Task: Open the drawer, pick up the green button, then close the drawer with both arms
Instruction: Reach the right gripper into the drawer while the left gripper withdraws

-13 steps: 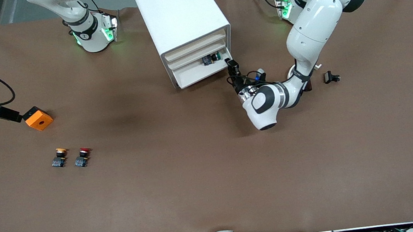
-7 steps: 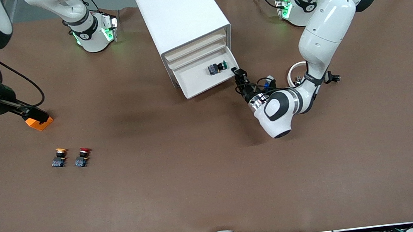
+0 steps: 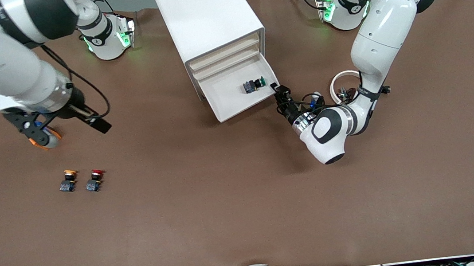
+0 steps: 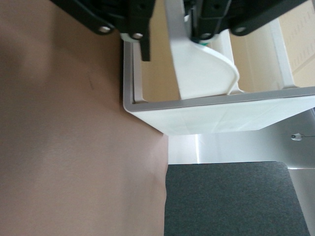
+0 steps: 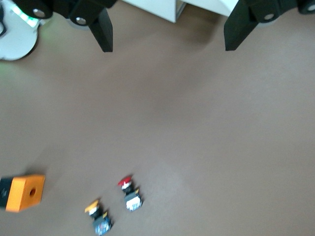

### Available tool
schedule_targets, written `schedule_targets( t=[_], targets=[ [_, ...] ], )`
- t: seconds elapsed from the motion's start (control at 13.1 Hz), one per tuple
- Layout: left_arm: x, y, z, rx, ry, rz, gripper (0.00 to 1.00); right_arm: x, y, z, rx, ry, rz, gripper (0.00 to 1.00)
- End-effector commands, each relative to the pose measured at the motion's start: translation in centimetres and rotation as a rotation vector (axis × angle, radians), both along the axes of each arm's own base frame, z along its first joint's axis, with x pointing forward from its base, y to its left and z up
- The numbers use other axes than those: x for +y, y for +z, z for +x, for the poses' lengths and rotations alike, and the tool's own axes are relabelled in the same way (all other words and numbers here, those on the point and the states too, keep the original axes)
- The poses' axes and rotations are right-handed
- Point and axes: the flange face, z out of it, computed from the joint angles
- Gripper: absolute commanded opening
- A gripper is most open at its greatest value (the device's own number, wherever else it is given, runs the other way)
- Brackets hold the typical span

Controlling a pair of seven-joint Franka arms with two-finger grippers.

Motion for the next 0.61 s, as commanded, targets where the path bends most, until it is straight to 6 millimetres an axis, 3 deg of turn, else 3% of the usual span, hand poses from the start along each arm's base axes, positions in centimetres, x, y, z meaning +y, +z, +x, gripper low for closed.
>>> schedule_targets(
  t=[0.0,0.23,0.53],
  targets=[
    [1.3,0.6,0.5,-0.005,-0.028,0.009,1.00,6.4,-1.8,-1.2,0.004,-0.112,-0.024,1.00],
    [1.3,1.7,1.6,-0.031,-0.012,-0.005,1.00,14.3,-5.5,-3.7,0.012,-0.176,-0.062,1.00],
    [2.3,3.8,2.9,-0.027,-0.007,-0.038,1.00,21.5,-8.4,-6.9,-0.021,-0.259,-0.068,1.00]
  ],
)
